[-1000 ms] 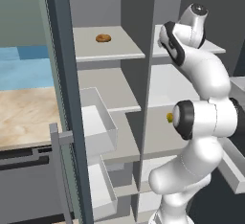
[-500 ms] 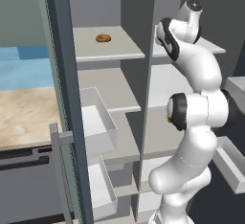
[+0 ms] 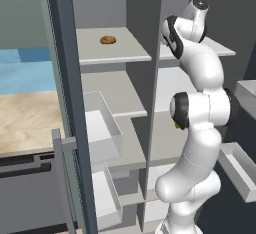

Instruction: There's a chicken drumstick in the fridge that needs to be moved to the freezer for freezing. Pick up the chicken drumstick from the fridge, place it on any shelf in the freezer, and close the fridge and freezer doors when done.

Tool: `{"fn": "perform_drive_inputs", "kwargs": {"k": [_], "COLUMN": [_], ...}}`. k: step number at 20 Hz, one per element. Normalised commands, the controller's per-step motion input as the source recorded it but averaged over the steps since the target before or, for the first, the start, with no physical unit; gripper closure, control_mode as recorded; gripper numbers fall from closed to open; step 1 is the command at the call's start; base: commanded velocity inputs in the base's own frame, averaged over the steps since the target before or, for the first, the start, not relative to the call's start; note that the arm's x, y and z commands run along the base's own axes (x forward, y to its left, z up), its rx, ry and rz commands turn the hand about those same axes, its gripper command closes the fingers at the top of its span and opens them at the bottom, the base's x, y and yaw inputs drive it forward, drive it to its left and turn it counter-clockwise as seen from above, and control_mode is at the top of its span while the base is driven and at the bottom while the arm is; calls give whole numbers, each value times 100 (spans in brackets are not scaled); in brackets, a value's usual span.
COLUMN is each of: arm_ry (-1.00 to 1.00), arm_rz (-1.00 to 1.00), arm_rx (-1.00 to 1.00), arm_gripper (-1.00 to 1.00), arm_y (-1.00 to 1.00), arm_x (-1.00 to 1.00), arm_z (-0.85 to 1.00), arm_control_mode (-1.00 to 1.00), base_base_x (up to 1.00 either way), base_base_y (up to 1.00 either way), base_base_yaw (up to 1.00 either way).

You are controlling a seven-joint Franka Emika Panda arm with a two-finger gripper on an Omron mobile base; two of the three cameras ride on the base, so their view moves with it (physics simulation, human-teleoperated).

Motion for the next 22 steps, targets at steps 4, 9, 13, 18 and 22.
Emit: {"fn": "perform_drive_inputs", "kwargs": {"k": [4, 9, 13, 18, 22], "arm_ry": [3, 0, 0, -1, -7], "arm_rz": [1, 0, 0, -2, -8], "arm_rx": [-1, -4, 0, 0, 2], "arm_gripper": [100, 100, 100, 100, 100], "arm_y": [0, 10, 0, -22, -16], "arm_x": [8, -28, -25, -38, -67], "arm_z": [-54, -49, -25, -2, 0], "arm_control_mode": [-100, -100, -100, -100, -100], "base_base_x": [0, 0, 0, 0, 0], "base_base_y": [0, 0, 0, 0, 0], "base_base_yaw": [0, 0, 0, 0, 0]}}
